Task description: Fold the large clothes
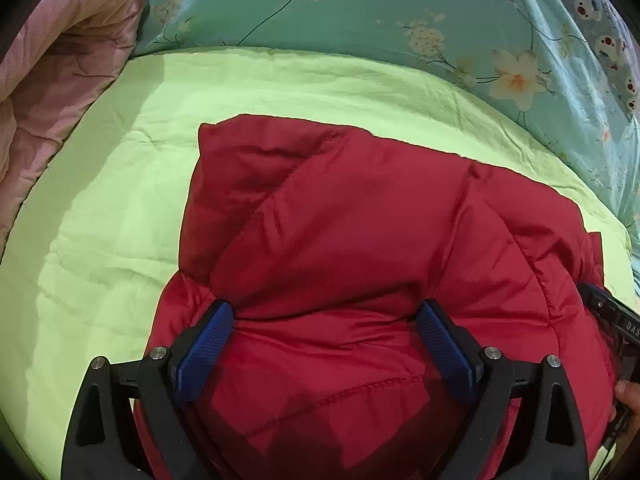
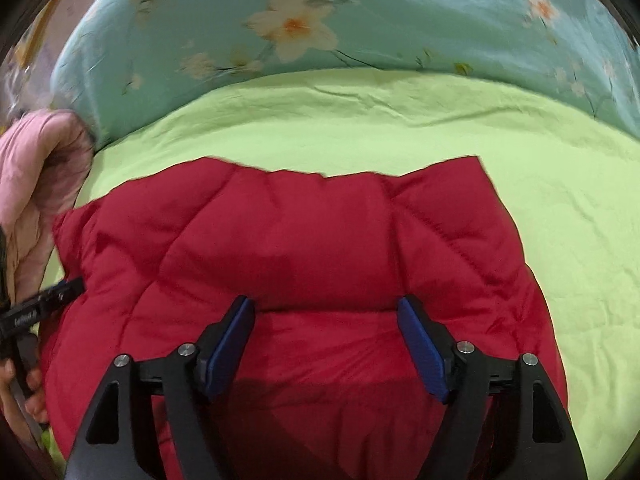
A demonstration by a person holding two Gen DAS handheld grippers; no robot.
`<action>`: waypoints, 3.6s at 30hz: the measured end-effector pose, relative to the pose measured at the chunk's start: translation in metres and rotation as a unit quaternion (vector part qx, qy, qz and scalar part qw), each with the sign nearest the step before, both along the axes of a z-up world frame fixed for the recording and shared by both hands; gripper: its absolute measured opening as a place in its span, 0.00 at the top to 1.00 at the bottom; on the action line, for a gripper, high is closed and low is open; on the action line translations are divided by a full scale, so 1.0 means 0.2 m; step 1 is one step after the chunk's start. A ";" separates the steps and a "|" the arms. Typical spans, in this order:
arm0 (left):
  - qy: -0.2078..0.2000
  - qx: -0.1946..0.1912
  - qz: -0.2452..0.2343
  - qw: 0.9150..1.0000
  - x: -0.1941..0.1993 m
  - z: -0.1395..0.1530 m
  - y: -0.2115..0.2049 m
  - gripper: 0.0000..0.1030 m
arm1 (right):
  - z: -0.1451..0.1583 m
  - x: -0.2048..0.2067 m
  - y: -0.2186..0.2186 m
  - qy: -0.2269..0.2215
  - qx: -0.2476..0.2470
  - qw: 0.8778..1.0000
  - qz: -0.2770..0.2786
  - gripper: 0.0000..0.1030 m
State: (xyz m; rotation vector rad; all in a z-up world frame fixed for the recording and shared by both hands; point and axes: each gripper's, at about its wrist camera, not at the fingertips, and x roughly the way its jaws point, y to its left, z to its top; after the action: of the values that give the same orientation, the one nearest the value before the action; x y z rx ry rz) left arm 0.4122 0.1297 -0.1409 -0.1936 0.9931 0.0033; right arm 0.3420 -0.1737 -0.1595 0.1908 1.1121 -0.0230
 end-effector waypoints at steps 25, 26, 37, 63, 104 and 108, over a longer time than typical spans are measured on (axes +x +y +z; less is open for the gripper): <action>-0.091 -0.012 -0.034 0.995 -0.56 0.19 -0.15 0.08 | 0.40 -0.49 -0.07 -0.074 0.032 0.997 -0.019 0.34; -0.093 -0.011 -0.039 0.995 -0.61 0.19 -0.16 0.08 | 0.42 -0.53 -0.04 -0.075 0.030 0.997 -0.012 0.34; -0.046 0.015 -0.038 0.998 -0.77 0.03 -0.22 0.08 | 0.26 -0.83 0.00 -0.031 -0.021 0.999 0.010 0.34; -0.031 0.049 -0.047 0.997 -0.71 -0.07 -0.27 0.08 | 0.14 -0.92 -0.01 -0.031 0.003 0.999 -0.017 0.31; -0.020 0.058 -0.060 0.996 -0.56 -0.09 -0.24 0.00 | 0.18 -0.54 -0.36 -0.024 0.050 0.993 -0.109 0.61; -0.024 0.059 -0.061 0.996 -0.57 -0.09 -0.25 0.00 | 0.41 -0.69 -0.24 -0.090 -0.032 0.990 -0.107 0.53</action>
State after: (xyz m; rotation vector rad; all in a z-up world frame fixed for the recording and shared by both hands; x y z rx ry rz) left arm 0.2977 0.0801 -0.1597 -0.0255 0.9532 -0.0537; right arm 0.2039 -0.2216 -0.0780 0.2502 0.9051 -0.2287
